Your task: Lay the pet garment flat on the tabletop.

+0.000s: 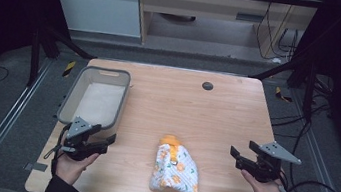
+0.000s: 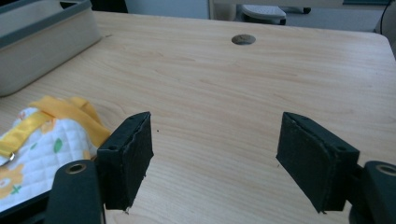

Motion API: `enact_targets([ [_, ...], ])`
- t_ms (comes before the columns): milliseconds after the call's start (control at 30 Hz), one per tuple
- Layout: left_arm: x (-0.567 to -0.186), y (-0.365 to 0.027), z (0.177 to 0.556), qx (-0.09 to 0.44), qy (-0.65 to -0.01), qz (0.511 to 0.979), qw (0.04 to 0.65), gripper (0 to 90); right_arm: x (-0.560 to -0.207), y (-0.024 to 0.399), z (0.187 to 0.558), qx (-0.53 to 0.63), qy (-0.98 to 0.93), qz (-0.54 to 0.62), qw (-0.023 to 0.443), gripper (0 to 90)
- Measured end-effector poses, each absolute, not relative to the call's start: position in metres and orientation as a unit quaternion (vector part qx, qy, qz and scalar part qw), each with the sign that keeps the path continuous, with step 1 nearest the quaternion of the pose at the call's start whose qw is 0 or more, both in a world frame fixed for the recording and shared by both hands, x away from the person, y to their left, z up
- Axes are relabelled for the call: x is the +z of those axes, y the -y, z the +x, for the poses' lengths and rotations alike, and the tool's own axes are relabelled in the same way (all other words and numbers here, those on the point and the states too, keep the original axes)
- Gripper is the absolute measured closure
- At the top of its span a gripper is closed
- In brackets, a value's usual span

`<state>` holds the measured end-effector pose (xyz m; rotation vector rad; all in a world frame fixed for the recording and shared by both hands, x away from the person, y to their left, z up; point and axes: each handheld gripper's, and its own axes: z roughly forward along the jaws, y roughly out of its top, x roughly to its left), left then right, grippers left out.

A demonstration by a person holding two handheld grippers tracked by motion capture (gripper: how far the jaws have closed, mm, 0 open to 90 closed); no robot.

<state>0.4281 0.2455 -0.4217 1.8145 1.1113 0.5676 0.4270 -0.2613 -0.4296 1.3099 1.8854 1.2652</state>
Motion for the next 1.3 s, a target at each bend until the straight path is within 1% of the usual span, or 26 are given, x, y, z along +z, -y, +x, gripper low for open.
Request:
enact_targets([
  [100, -0.417, -0.235, 0.432, 0.230, -0.439, 0.740, 0.455, 33.3, -0.422, 0.256, 0.430, 0.474, -0.695, 0.475, 0.257, 28.2],
  [333, -0.412, -0.218, 0.438, 0.228, -0.422, 0.749, 0.457, 35.3, -0.416, 0.245, 0.434, 0.481, -0.701, 0.464, 0.248, 30.7],
  [700, -0.421, -0.187, 0.445, 0.211, -0.402, 0.769, 0.450, 37.4, -0.416, 0.223, 0.439, 0.487, -0.717, 0.446, 0.225, 33.7],
  [1300, -0.441, -0.158, 0.445, 0.174, -0.387, 0.796, 0.432, 39.6, -0.438, 0.186, 0.444, 0.467, -0.758, 0.419, 0.178, 38.3],
])
